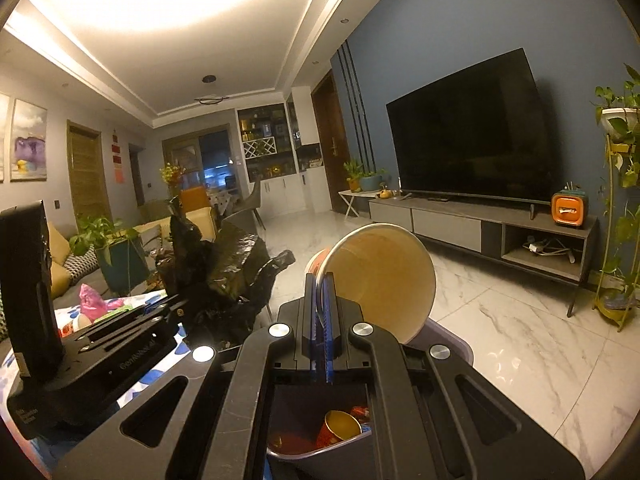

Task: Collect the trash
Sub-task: 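Carry the black bag and paper cup over the grey bin and open both tools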

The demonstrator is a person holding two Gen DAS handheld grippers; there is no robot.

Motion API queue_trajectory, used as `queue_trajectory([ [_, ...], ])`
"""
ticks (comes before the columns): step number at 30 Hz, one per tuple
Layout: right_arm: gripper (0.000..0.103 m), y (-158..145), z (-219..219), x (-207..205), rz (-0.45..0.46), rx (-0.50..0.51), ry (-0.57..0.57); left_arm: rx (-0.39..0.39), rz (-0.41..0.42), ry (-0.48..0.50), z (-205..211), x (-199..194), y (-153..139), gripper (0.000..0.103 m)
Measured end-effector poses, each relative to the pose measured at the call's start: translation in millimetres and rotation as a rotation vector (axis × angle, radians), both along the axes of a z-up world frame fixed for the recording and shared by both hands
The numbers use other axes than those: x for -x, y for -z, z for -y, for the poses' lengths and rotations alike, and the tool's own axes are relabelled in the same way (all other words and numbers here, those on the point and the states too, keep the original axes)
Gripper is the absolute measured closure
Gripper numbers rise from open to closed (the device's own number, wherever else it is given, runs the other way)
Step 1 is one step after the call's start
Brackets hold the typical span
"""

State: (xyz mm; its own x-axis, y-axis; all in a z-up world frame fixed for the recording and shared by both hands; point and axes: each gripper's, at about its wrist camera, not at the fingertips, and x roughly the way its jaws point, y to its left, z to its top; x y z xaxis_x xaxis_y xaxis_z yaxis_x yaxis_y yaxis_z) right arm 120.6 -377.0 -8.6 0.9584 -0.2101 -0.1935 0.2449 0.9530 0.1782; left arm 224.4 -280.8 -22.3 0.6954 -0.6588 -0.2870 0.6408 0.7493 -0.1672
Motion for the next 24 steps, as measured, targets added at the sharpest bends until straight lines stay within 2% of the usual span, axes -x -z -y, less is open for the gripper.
queue_trajectory([
  [20,0.099,3,8,-10,-0.019,0.004,0.004,-0.03,-0.03,0.056,22,-15,13,0.093],
  [24,0.099,3,10,-12,-0.026,-0.002,0.006,-0.042,-0.039,0.083,23,-17,16,0.087],
])
